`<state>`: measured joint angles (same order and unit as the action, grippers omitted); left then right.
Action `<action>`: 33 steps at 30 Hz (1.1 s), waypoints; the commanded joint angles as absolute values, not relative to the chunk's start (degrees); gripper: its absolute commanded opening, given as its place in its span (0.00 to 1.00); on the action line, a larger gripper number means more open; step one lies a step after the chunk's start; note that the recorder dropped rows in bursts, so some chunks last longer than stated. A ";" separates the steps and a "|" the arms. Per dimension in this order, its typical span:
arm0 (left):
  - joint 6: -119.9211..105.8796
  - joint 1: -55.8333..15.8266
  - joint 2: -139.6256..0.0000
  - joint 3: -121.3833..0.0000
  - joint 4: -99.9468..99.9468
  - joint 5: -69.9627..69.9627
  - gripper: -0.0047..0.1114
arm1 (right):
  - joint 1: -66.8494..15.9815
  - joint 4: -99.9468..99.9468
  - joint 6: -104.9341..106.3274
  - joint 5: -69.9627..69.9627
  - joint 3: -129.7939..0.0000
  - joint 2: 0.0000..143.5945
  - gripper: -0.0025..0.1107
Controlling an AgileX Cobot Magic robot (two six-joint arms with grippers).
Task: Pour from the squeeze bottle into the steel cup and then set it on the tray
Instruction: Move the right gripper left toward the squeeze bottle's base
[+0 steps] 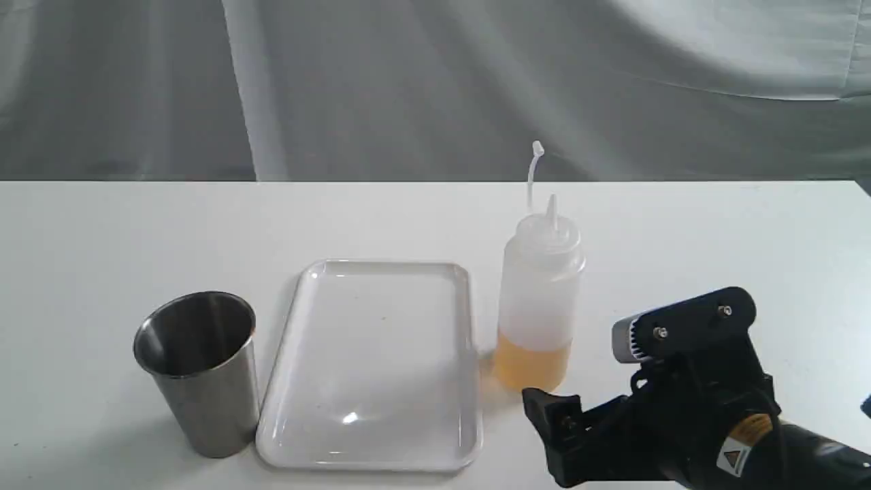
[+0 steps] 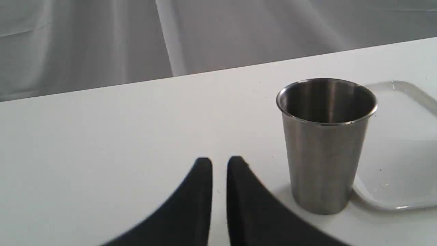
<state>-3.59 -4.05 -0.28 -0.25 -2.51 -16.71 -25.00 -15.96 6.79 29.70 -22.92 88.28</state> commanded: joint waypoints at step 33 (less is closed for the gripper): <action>-3.49 -4.23 0.00 0.00 -2.54 -16.34 0.11 | -24.51 -25.32 9.21 32.87 -34.91 103.25 0.95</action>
